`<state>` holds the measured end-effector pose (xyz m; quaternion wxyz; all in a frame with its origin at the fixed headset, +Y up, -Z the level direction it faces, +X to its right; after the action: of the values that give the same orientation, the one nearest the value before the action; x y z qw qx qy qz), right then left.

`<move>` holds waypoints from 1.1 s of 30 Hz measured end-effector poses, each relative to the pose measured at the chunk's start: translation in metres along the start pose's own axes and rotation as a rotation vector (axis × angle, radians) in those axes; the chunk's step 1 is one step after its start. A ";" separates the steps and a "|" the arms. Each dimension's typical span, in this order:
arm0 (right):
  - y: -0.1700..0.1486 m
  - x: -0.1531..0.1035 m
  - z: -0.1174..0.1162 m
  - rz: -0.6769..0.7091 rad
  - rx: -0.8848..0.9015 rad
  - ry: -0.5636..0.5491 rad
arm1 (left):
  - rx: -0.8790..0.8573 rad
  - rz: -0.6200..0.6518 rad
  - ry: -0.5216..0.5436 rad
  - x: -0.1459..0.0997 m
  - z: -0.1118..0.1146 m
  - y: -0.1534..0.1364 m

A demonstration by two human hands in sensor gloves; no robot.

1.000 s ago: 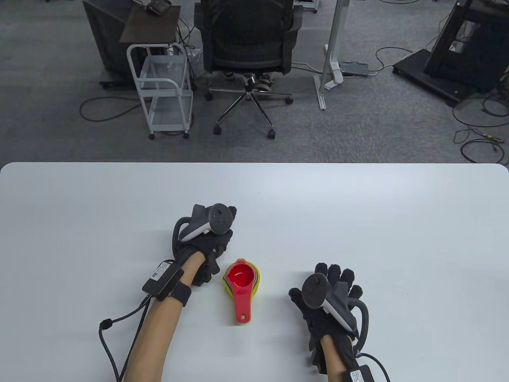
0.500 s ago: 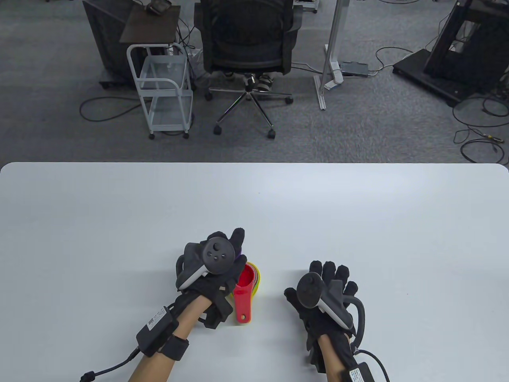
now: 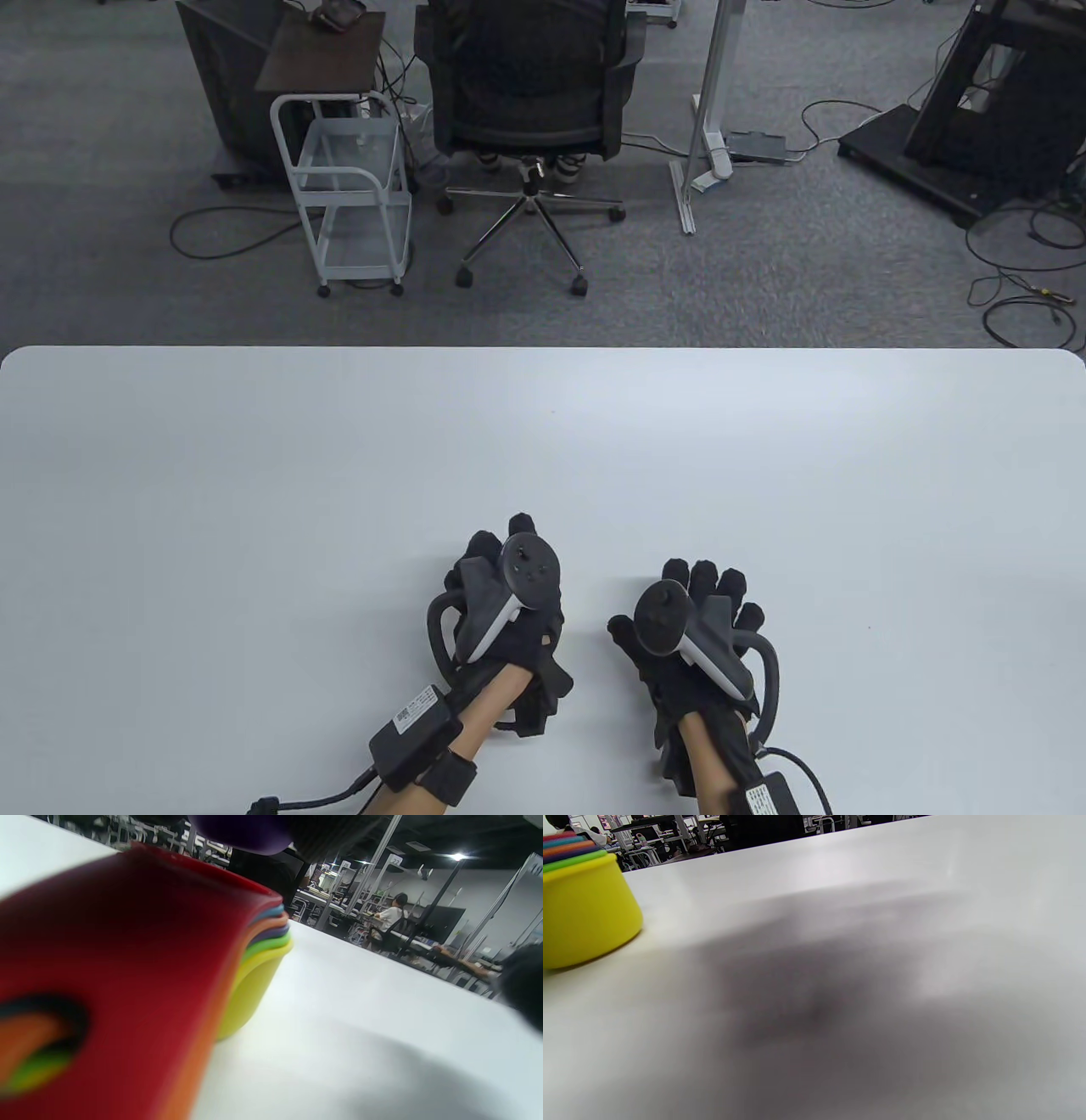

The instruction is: Nest plastic measuring cups

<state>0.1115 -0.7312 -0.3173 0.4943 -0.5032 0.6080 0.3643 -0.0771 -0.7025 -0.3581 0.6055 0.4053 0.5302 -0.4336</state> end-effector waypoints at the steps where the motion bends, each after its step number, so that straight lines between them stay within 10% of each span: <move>1: 0.001 0.000 0.000 0.003 -0.002 0.000 | 0.020 -0.007 0.015 0.000 0.003 0.001; 27: 0.003 -0.002 -0.003 0.008 0.012 0.040 | 0.070 -0.001 -0.040 0.001 0.028 0.002; 33: 0.004 -0.002 -0.002 0.012 0.015 0.033 | -0.031 0.066 0.005 -0.009 -0.005 0.002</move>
<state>0.1073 -0.7316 -0.3152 0.4856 -0.5018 0.6219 0.3543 -0.0769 -0.6963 -0.3492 0.6243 0.4141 0.5246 -0.4043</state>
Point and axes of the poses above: the tracker on the back of each hand, its own y axis roughly to the thumb side, its own x axis roughly from the wrist to the fingertips, z = x × y, the point moved 1 cm from there along x, roughly from the wrist to the fingertips, and after that the axes turned 3 degrees about z, right-handed, at the moved point
